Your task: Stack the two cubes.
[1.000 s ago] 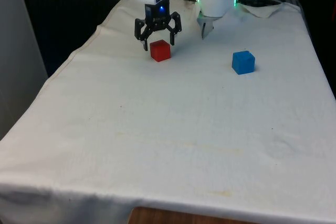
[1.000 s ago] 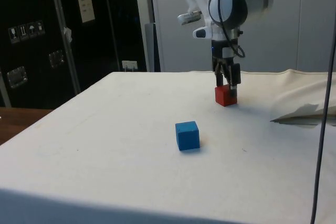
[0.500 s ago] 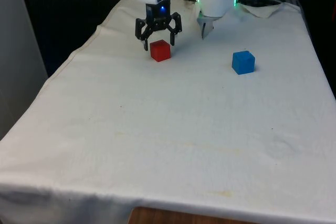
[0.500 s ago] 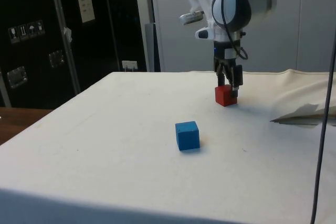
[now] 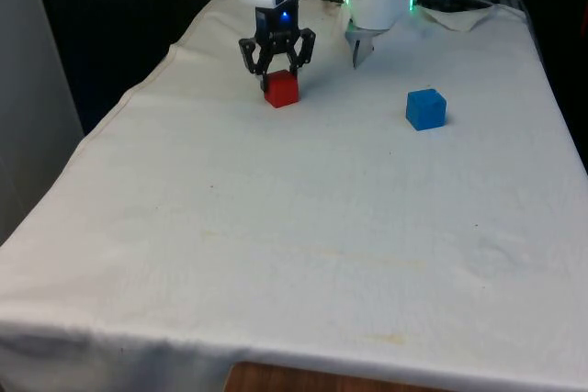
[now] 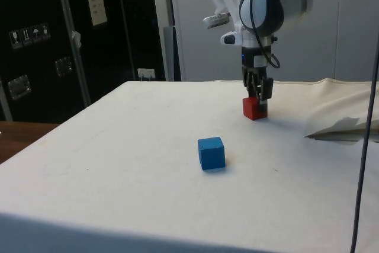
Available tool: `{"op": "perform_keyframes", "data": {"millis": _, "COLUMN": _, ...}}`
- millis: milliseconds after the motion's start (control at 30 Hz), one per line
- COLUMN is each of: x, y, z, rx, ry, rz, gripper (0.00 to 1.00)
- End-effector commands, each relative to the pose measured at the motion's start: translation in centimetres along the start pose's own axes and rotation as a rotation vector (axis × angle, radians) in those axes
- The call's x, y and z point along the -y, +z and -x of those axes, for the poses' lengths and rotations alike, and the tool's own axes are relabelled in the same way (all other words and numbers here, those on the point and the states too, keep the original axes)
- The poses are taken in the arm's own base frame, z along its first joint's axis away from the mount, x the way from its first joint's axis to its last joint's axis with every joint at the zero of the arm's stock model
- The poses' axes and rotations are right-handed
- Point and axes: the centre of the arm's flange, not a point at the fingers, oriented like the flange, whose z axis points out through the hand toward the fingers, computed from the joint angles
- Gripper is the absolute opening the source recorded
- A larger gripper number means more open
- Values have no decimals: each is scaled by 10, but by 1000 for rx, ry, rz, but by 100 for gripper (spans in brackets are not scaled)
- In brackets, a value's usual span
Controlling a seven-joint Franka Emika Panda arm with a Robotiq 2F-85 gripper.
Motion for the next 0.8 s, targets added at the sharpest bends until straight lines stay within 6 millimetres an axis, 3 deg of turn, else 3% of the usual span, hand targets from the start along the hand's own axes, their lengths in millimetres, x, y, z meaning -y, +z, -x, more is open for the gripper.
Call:
{"op": "perform_keyframes", "data": {"millis": 0, "x": 1, "y": -3, "z": -1, "rx": -16, "ry": 0, "rz": 10, "gripper": 4}}
{"op": "perform_keyframes", "data": {"millis": 267, "x": 0, "y": 0, "z": 0, "rx": 0, "ry": 0, "rz": 0, "gripper": 3}}
{"op": "perform_keyframes", "data": {"millis": 533, "x": -3, "y": -11, "z": -4, "rx": -23, "ry": 1, "rz": 8, "gripper": 3}}
{"op": "perform_keyframes", "data": {"millis": 767, "x": -9, "y": -33, "z": -7, "rx": -48, "ry": 1, "rz": -4, "gripper": 3}}
